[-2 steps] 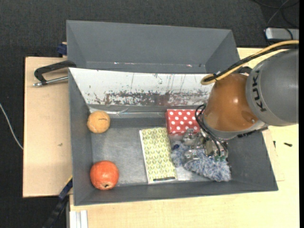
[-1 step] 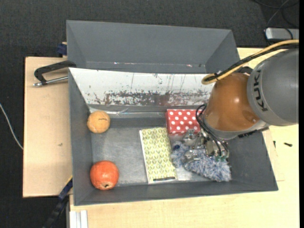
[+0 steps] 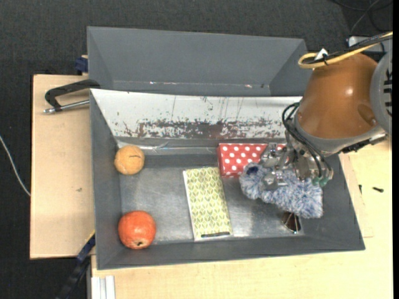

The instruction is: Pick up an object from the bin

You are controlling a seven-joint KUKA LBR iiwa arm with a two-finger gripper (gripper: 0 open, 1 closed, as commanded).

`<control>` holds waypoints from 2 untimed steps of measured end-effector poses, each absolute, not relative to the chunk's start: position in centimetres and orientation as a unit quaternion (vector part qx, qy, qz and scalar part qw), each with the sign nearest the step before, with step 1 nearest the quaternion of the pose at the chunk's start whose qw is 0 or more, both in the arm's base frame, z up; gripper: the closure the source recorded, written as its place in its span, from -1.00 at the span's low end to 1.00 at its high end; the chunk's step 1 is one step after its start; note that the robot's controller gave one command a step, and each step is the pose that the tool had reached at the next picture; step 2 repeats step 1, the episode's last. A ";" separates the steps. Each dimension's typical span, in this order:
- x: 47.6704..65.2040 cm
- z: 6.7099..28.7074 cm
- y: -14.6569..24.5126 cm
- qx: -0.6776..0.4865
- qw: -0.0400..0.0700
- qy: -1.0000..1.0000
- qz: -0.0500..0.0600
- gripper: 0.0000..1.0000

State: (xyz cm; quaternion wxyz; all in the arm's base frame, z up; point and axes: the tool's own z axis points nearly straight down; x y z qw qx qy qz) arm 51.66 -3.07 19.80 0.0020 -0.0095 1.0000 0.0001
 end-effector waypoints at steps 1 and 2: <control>51.7 20.9 -2.8 -0.027 -0.001 1.000 0.000 1.00; 51.7 20.9 -2.8 -0.027 -0.001 1.000 0.000 1.00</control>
Offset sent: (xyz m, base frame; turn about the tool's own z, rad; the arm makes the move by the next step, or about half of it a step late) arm 0.0081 0.0173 0.0712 -0.1897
